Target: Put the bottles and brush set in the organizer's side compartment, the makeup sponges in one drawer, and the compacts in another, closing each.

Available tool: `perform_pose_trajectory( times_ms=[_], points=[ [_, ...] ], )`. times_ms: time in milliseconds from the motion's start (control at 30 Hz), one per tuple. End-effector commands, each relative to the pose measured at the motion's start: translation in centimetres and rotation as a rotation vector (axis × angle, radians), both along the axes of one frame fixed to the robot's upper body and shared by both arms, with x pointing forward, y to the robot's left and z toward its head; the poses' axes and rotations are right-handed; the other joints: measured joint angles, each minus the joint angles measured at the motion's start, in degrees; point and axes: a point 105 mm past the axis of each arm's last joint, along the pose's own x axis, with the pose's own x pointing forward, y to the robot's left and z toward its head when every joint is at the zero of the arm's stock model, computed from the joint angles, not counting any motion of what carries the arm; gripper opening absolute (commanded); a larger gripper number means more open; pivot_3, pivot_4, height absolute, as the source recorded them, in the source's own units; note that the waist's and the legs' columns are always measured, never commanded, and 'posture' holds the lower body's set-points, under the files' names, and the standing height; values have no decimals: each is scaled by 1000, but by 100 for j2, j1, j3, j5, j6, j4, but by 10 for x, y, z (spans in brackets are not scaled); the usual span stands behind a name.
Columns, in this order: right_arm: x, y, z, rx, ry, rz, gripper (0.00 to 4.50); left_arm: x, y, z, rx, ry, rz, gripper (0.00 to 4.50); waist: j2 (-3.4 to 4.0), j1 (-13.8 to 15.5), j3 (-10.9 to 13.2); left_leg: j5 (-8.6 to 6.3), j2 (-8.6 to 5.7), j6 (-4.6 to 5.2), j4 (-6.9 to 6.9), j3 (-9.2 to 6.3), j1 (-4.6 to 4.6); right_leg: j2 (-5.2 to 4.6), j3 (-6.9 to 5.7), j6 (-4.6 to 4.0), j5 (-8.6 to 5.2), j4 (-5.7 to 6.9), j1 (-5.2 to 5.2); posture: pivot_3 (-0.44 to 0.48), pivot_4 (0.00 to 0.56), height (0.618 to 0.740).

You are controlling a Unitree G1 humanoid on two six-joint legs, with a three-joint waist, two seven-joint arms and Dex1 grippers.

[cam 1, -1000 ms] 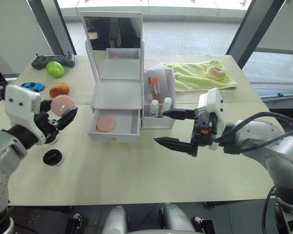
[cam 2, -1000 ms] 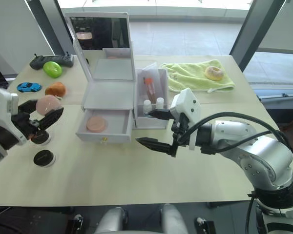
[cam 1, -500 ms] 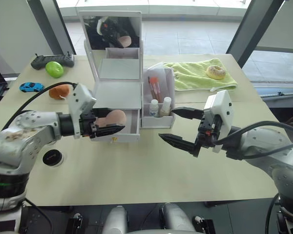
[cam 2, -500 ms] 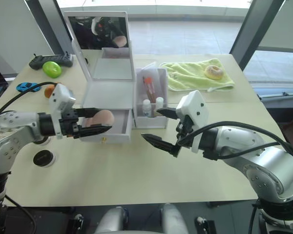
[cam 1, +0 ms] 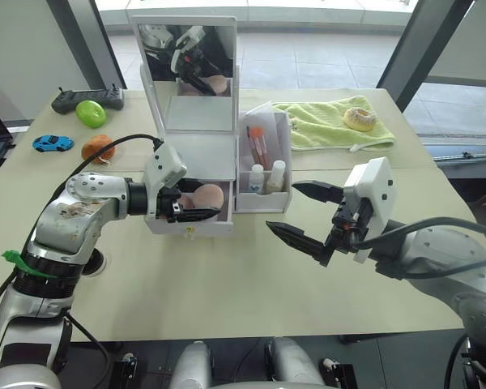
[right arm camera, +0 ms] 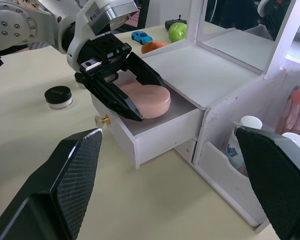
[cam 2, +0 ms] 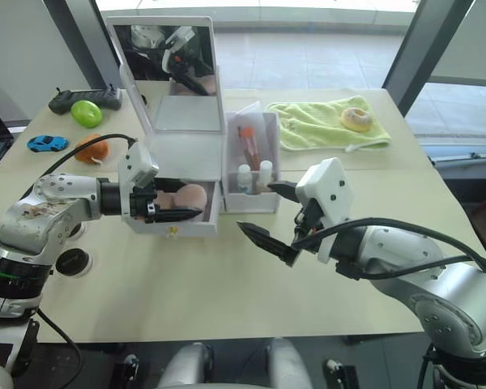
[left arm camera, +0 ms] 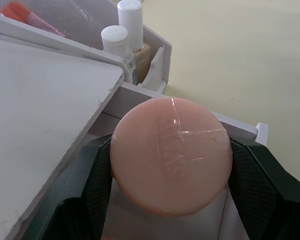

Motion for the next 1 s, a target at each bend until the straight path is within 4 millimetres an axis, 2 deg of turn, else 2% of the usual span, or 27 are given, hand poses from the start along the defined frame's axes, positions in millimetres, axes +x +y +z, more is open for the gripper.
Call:
perform_pose_trajectory(
  times_ms=[33, 100, 200, 400, 500, 600, 667, 767, 867, 1000],
  points=[
    [-6, 2, 8, 7, -45, 7, 4500, 0, -2, 10, 3, -44, -17, 2991, 0, 1, 0, 0, 0, 0, 0, -1, 0, 0, -1, 0, 0, 0, 0, 0, 150, 740],
    [-5, 1, 9, 7, -45, 6, 4500, -1, -2, 12, -10, -41, -13, 3710, 0, -2, 0, 0, 0, 0, 0, -2, 1, 0, -1, 0, 0, 1, 0, 0, 150, 740],
    [-5, 1, 8, 6, -45, 6, 4500, -1, -2, 17, -33, -40, -9, 4446, 0, -3, 0, 0, 0, 0, 0, -2, 1, 1, -1, 1, 0, 1, 0, 0, 150, 740],
    [-4, 3, 8, 9, -43, 12, 4500, -2, 0, 32, -90, -45, 6, 4446, 0, -1, 0, 1, 0, 1, 1, -3, 0, 1, -1, 1, 1, 2, 0, 0, 150, 740],
    [-4, 4, 7, 11, -41, 15, 4500, -12, 5, 54, -164, -33, -35, 4446, 0, -7, 0, 1, 0, 1, 2, -4, 0, 1, -2, 2, 1, 2, -1, 0, 150, 740],
    [-4, 4, 7, 12, -39, 17, 4500, -23, 15, 68, -189, -7, -76, 3847, 1, -20, -1, 1, 1, 1, 1, -6, 0, 3, -3, 2, 0, 3, -2, 0, 150, 740],
    [-4, 4, 7, 12, -39, 18, 4500, -29, 25, 67, -164, 15, -91, 3225, 5, -33, -2, 1, 1, 1, -2, -6, 3, 4, -2, 2, 0, 3, -2, 0, 150, 740],
    [-3, 4, 6, 12, -39, 19, 4500, -37, 36, 56, -103, 60, -108, 2284, 11, -32, -3, 1, 2, 1, -5, -6, 6, 5, -2, 1, 0, 4, -2, 0, 150, 740],
    [-3, 3, 7, 9, -41, 16, 4500, -46, 43, 36, -26, 104, -126, 1345, 12, -18, -3, 1, 2, 1, -3, -4, 5, 3, -2, 1, 0, 3, -4, 0, 150, 740],
    [-3, -1, 8, -2, -49, 10, 4500, -48, 49, 15, 53, 112, -117, 75, 9, 20, -2, 1, 2, 1, 0, -3, 0, -1, -3, -1, 0, 1, -6, 0, 150, 740]
  ],
)
